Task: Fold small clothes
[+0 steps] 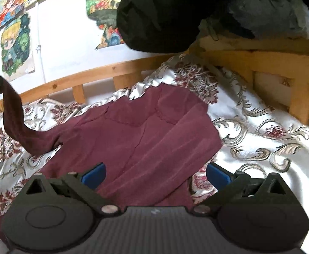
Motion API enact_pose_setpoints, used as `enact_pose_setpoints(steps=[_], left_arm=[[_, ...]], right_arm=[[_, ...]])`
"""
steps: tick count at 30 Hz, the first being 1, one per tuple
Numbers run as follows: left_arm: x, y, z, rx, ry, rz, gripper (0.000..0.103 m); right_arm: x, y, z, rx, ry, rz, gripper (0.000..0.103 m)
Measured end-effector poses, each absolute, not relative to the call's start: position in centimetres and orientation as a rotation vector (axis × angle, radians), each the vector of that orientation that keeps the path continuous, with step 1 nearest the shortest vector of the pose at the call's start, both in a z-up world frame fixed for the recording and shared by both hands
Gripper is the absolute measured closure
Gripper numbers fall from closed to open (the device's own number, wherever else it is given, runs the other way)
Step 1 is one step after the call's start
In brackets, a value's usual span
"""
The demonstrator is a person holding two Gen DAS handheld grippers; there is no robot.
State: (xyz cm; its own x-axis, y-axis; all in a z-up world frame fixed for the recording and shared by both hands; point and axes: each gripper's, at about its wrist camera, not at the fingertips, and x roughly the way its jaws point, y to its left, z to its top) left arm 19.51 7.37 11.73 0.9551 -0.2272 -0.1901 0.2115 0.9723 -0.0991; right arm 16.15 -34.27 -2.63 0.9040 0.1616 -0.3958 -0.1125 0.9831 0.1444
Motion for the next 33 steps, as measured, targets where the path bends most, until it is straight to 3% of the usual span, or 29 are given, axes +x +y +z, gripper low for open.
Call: enact_pose_setpoints(steps=[7, 14, 19, 27, 33], left_arm=[[20.1, -0.1, 10.4, -0.06, 0.267, -0.546, 0.102], [20.2, -5.5, 6.0, 0.062, 0.452, -0.764, 0.102], [20.3, -6.5, 2.8, 0.069, 0.544, -0.769, 0.102], [18.5, -6.9, 1.0, 0.039, 0.534, -0.74, 0.102], [17.1, -8.9, -0.4, 0.15, 0.571, -0.786, 0.092]], right_arm=[[16.2, -35.6, -1.8, 0.127, 0.376, 0.094, 0.0], [16.9, -39.4, -1.2, 0.203, 0.344, -0.023, 0.0], [17.2, -40.7, -1.5, 0.242, 0.35, -0.054, 0.0], [17.4, -40.2, -1.9, 0.238, 0.369, -0.039, 0.0], [17.5, -40.5, -2.2, 0.253, 0.377, -0.051, 0.0]])
